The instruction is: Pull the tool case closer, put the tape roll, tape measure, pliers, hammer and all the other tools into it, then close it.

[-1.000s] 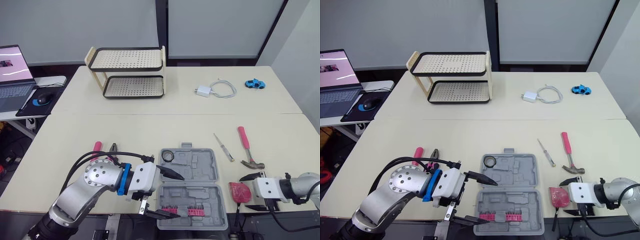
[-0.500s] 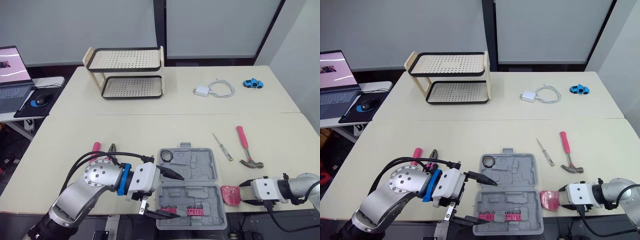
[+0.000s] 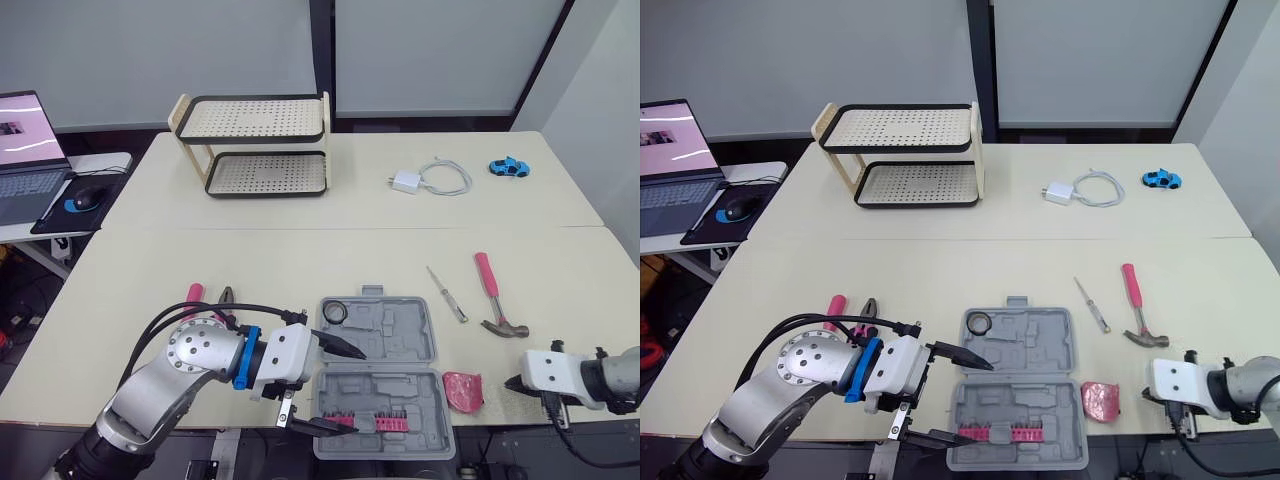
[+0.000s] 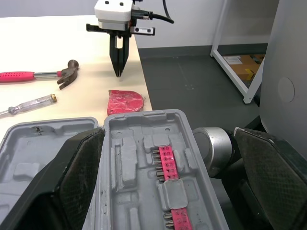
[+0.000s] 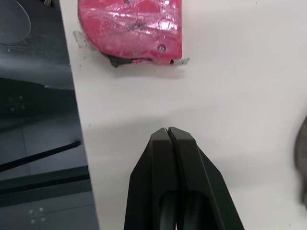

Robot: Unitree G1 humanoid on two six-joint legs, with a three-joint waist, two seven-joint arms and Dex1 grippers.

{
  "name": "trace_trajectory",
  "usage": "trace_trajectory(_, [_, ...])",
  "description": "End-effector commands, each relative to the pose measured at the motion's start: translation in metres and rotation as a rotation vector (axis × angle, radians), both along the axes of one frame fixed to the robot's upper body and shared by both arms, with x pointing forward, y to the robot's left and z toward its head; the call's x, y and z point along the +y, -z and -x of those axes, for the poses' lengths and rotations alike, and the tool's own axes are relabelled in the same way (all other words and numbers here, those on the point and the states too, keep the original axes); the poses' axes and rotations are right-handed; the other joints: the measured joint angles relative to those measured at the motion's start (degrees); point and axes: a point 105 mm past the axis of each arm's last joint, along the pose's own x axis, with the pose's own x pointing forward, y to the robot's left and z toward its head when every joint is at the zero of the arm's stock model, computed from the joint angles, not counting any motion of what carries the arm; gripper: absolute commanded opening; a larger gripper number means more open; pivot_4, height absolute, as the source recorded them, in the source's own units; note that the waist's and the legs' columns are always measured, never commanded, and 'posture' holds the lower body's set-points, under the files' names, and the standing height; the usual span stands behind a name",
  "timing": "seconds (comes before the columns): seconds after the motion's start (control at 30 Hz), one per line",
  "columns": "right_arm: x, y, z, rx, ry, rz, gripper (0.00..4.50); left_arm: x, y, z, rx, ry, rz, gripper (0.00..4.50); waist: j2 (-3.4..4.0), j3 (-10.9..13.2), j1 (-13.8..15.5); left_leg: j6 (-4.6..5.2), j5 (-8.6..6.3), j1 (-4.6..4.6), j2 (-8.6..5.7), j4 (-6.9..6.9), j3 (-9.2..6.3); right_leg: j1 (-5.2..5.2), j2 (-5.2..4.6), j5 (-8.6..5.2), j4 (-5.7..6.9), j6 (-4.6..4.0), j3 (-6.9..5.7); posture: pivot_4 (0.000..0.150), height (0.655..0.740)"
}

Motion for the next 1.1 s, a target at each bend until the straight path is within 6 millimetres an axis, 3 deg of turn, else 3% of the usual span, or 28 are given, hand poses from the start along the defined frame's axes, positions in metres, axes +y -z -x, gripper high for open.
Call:
trace_trajectory(0.03, [0.005, -0.025, -0.009, -0.067, 0.074, -0.016, 0.03, 0.000, -0.004, 0.000, -0.021, 0.010, 0.007, 4.50, 0.01, 0.00, -0.01, 0.00, 0.00, 0.00, 0.00, 0.00, 0.00, -0.01, 0.00, 0.00, 0.00, 0.00, 0.00, 0.150, 0.7400])
trace_trajectory(0.13, [0.015, -0.035, -0.008, -0.081, 0.122, -0.057, 0.60, 0.000, -0.003, -0.001, -0.019, 0.014, 0.006, 4.50, 0.02, -0.01, 0.07, 0.00, 0.00, -0.01, 0.00, 0.00, -0.01, 0.00, 0.00, 0.00, 0.00, 0.00, -0.01, 0.150, 0.7400])
trace_trajectory(0.5, [0.055, -0.037, 0.025, 0.038, 0.123, -0.117, 4.47, 0.000, 0.000, 0.000, -0.012, 0.021, 0.009, 4.50, 0.03, -0.02, 0.43, 0.01, -0.01, -0.02, 0.00, 0.00, -0.02, 0.00, 0.00, 0.00, -0.01, 0.00, -0.02, 0.150, 0.7400])
trace_trajectory(0.8, [0.081, -0.022, 0.016, 0.074, 0.121, -0.061, 4.47, -0.004, 0.000, 0.003, -0.019, 0.045, 0.013, 4.50, 0.02, -0.01, 0.48, 0.01, 0.00, -0.04, 0.00, 0.00, -0.05, -0.02, 0.00, 0.00, -0.03, 0.00, -0.05, 0.150, 0.7400])
trace_trajectory(1.1, [0.081, -0.006, 0.014, 0.088, 0.109, 0.004, 4.47, -0.004, 0.002, 0.004, -0.022, 0.052, 0.008, 4.50, 0.02, -0.01, 0.50, 0.01, 0.00, -0.07, -0.02, 0.01, -0.05, -0.04, -0.02, 0.00, -0.04, 0.01, -0.05, 0.150, 0.7400])
